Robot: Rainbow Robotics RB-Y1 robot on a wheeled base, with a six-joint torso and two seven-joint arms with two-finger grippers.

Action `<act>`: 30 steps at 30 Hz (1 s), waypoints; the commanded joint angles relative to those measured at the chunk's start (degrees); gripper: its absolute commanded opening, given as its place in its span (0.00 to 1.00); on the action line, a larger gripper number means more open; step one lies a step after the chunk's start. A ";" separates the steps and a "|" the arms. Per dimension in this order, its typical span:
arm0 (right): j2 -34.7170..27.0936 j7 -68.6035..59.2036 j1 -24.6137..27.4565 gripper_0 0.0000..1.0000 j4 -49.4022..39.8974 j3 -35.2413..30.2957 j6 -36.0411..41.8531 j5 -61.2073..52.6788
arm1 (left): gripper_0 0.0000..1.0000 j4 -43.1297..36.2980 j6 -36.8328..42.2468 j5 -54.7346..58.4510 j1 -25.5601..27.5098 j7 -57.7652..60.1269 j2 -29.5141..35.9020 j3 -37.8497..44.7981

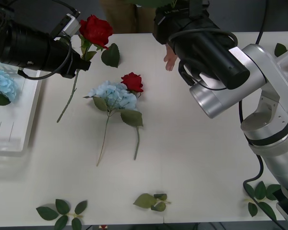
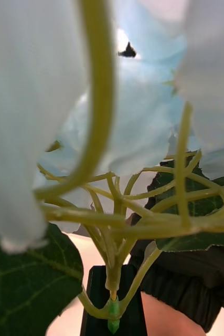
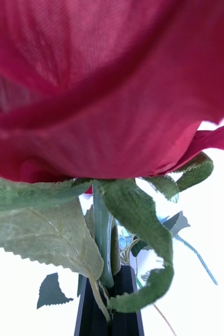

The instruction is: Place the red flowers into the right box and the blue flowers into the left box. If a person shows an open palm, hand one flower to the person first, then continue sorting.

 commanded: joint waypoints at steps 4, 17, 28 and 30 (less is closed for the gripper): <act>1.13 -3.21 -2.20 0.51 -0.71 -0.04 -1.27 0.62 | 0.00 -0.77 -0.69 0.51 -0.13 -5.29 -0.18 0.56; -0.45 -2.42 -0.70 0.82 -1.86 0.13 -2.85 -1.84 | 0.00 -0.77 -0.69 0.42 -0.13 -5.29 -0.18 0.56; -17.94 -2.25 18.63 0.82 -12.58 -5.76 -13.14 -17.40 | 0.00 -0.77 -0.69 0.42 -0.13 -5.47 -0.18 0.56; -20.13 -1.98 21.44 0.82 -12.58 -7.43 -14.54 -20.21 | 0.00 -0.68 -0.69 0.42 -0.13 -5.73 -0.09 0.56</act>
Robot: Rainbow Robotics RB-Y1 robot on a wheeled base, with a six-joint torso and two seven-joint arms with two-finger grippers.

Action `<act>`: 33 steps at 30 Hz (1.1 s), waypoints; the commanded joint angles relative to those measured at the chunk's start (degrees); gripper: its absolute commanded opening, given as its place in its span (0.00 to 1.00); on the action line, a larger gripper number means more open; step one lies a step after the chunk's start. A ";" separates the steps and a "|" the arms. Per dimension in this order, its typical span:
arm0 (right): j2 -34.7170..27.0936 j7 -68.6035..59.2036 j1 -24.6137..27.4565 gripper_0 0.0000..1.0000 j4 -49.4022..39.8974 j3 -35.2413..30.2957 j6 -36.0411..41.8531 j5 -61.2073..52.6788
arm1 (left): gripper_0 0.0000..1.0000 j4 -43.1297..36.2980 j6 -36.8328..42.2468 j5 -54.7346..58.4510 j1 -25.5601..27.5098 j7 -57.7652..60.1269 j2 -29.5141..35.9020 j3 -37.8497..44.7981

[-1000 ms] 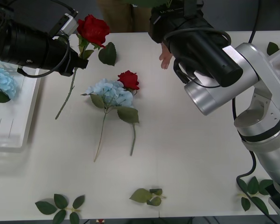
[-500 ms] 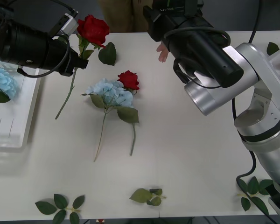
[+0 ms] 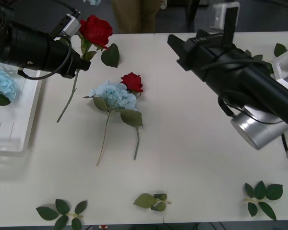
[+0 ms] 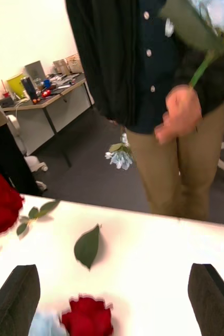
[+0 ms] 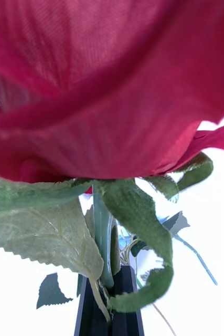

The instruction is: Place the red flowers into the right box and the blue flowers into the left box. If a person shows an open palm, hand one flower to the person first, then continue sorting.

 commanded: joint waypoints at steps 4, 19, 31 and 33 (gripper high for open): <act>-8.37 1.26 9.60 0.82 -1.26 -7.83 -1.57 -13.47 | 0.00 -0.80 -1.13 0.51 -0.13 -10.73 -0.71 0.65; 4.02 23.76 1.87 0.82 9.82 -19.87 32.53 -36.67 | 0.00 -0.80 -20.02 16.86 5.32 -37.49 -12.48 2.84; 9.29 88.18 -2.35 0.82 43.48 -27.16 31.39 -83.51 | 0.00 -0.80 -26.00 33.91 10.86 -37.49 -22.86 2.93; 9.29 93.72 -2.88 0.82 46.47 -27.16 32.53 -86.94 | 0.00 -0.80 -26.44 34.96 11.38 -37.49 -24.52 2.93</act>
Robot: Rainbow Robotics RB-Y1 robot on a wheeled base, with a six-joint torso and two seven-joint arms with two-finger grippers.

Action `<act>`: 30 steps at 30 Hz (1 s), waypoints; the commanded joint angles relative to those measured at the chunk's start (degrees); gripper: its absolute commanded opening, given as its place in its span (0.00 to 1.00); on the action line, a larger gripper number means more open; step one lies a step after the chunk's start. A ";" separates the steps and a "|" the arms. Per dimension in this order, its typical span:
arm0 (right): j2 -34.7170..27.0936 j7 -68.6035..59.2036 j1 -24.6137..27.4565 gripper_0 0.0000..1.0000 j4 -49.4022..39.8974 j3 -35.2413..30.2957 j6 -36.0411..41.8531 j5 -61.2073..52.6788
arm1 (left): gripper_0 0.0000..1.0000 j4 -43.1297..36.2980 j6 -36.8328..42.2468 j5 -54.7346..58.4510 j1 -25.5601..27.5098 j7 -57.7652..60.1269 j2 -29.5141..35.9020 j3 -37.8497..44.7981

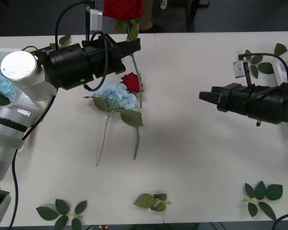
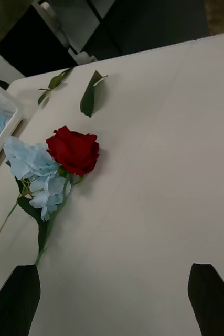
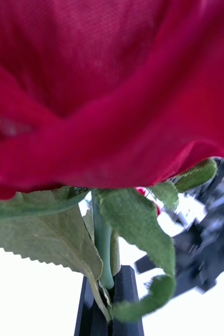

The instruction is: Place the red flowers into the right box and the blue flowers into the left box. If a person shows an open palm, hand one flower to the person first, then continue sorting.

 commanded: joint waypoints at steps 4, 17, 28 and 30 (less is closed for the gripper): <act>0.37 16.05 -3.42 0.82 6.76 -0.33 3.62 -12.51 | 0.00 -0.91 -2.71 3.74 2.86 -5.32 -7.38 1.11; 1.16 16.54 -5.80 0.82 6.76 5.12 10.83 -27.54 | 0.00 -0.91 -17.65 6.38 2.24 -5.32 -8.26 -9.87; 5.20 16.54 -11.95 0.73 6.76 7.05 7.23 -16.03 | 0.00 -0.91 -19.32 6.46 1.98 -5.32 -7.73 -11.98; 5.55 16.54 -12.04 0.39 6.76 7.49 6.61 -15.41 | 0.00 -0.91 -19.32 6.46 1.98 -5.32 -7.56 -12.42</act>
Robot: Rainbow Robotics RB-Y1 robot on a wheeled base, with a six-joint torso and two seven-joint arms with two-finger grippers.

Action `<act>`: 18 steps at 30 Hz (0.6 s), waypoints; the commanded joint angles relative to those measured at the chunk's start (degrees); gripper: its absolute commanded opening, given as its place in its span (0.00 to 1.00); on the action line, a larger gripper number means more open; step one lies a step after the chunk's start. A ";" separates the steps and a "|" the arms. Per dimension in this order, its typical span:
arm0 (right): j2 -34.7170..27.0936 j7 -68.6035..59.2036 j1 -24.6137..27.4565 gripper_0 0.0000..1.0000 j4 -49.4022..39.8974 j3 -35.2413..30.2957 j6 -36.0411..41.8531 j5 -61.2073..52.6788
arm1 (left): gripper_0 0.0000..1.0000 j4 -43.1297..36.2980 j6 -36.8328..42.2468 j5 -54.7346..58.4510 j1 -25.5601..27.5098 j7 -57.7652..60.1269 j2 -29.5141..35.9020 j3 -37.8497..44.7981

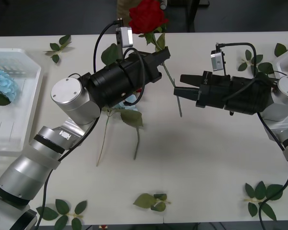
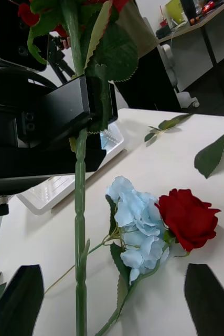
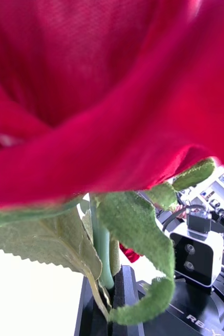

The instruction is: Place the red flowers into the right box and the blue flowers into the left box. If a person shows an open palm, hand one flower to the person first, then continue sorting.

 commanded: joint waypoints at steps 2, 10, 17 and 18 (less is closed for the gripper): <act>2.04 -0.95 -3.01 0.03 -0.95 2.05 -2.28 1.48 | 0.00 -0.94 -0.57 0.82 -0.62 -5.31 0.77 -1.91; 2.04 -0.95 -3.10 0.00 -0.95 4.69 -4.83 -0.28 | 0.00 -0.94 -0.57 0.73 -0.62 -5.31 1.12 -2.44; 2.04 -0.95 -3.10 0.00 -0.95 4.60 -4.56 -0.63 | 0.00 -0.94 -0.57 0.73 -0.62 -5.31 1.38 -2.44; 2.04 -0.95 -3.01 0.00 -0.95 4.60 -4.65 -0.63 | 0.02 -0.94 -0.57 0.73 -0.62 -5.31 1.56 -2.53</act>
